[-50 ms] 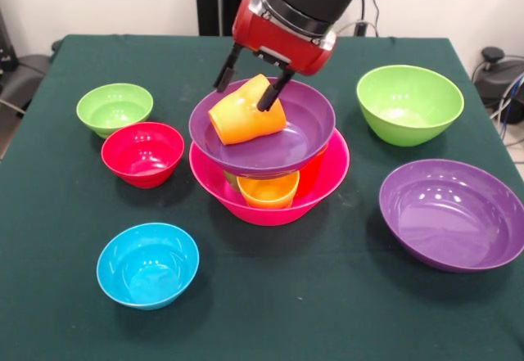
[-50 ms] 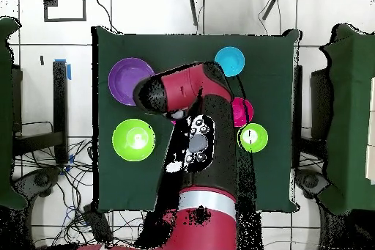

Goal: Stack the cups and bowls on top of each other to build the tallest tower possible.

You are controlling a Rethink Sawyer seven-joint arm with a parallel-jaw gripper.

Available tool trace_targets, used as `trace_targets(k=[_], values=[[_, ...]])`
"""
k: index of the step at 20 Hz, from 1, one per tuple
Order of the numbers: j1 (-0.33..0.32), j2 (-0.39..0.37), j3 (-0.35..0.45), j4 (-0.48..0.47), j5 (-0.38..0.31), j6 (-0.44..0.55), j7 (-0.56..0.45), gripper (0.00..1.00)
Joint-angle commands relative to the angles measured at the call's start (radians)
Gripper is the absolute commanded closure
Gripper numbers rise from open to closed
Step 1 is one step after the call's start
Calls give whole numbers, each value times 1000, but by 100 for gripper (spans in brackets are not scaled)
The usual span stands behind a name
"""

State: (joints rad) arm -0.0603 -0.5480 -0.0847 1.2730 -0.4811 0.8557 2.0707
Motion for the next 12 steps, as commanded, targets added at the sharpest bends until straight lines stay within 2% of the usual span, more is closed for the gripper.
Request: trace_targets(k=[1, 12], values=[[-40, 30, 162, 110, 57, 71, -160, 0], [-58, 12, 196, 133, 92, 115, -169, 0]])
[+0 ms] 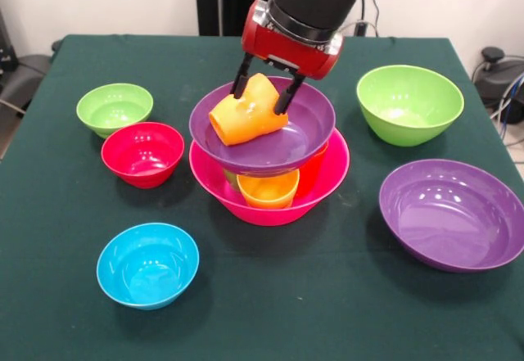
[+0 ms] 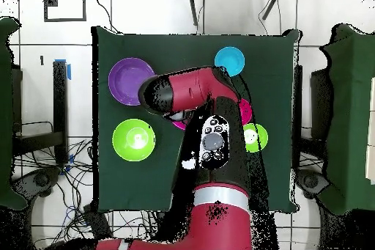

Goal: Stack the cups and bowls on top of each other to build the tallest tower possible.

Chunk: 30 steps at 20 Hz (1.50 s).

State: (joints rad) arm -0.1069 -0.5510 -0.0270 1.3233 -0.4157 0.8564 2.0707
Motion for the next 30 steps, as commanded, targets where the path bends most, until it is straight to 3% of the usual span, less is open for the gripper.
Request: trace_targets(k=[1, 9, 22, 30], values=[[-8, 19, 138, 70, 25, 125, -168, 0], [-10, 41, 141, 25, -8, 163, -190, 0], [-22, 13, 155, 65, -15, 174, -205, 0], [-30, 34, 173, -14, -15, 244, -239, 0]])
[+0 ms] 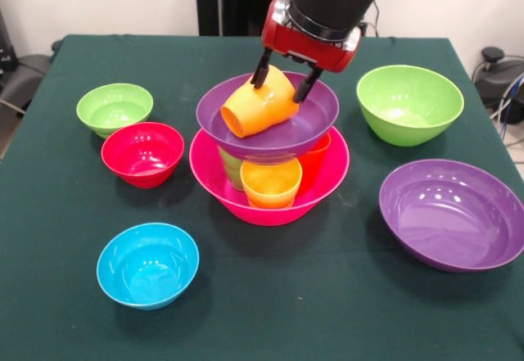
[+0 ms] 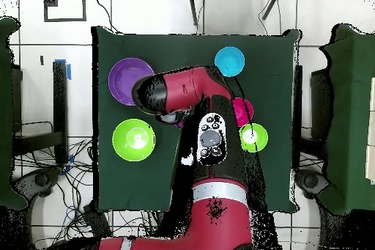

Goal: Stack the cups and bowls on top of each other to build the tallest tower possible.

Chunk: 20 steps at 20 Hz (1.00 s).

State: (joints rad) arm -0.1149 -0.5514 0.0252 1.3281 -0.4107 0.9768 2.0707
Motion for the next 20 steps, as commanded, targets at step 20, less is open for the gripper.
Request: trace_targets(k=[20], values=[[-65, -5, 173, 26, -50, 136, -258, 0]])
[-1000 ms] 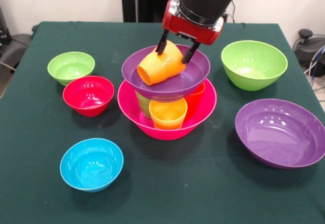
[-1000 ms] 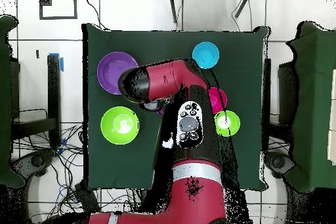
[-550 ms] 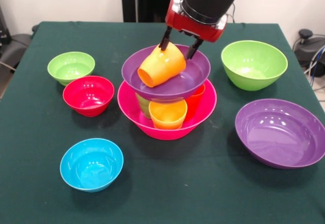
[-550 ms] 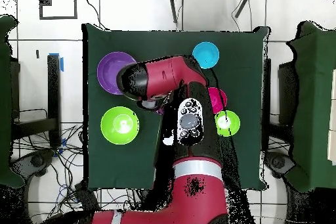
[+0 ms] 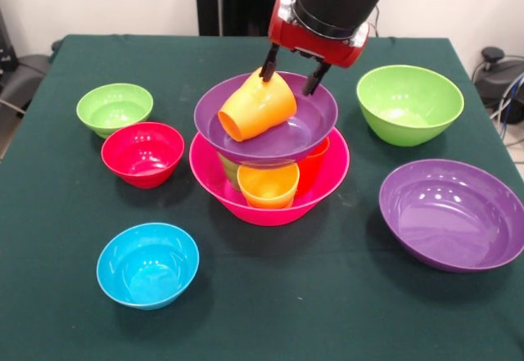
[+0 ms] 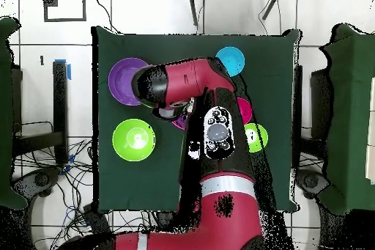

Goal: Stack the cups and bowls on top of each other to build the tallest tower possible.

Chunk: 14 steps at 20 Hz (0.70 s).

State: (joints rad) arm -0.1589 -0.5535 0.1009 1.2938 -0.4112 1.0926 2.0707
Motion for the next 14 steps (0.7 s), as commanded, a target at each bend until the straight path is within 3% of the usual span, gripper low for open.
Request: trace_targets(k=[1, 14], values=[[-18, -5, 90, 64, -62, 16, -255, 0], [2, -38, 44, 130, -173, -56, -222, 0]])
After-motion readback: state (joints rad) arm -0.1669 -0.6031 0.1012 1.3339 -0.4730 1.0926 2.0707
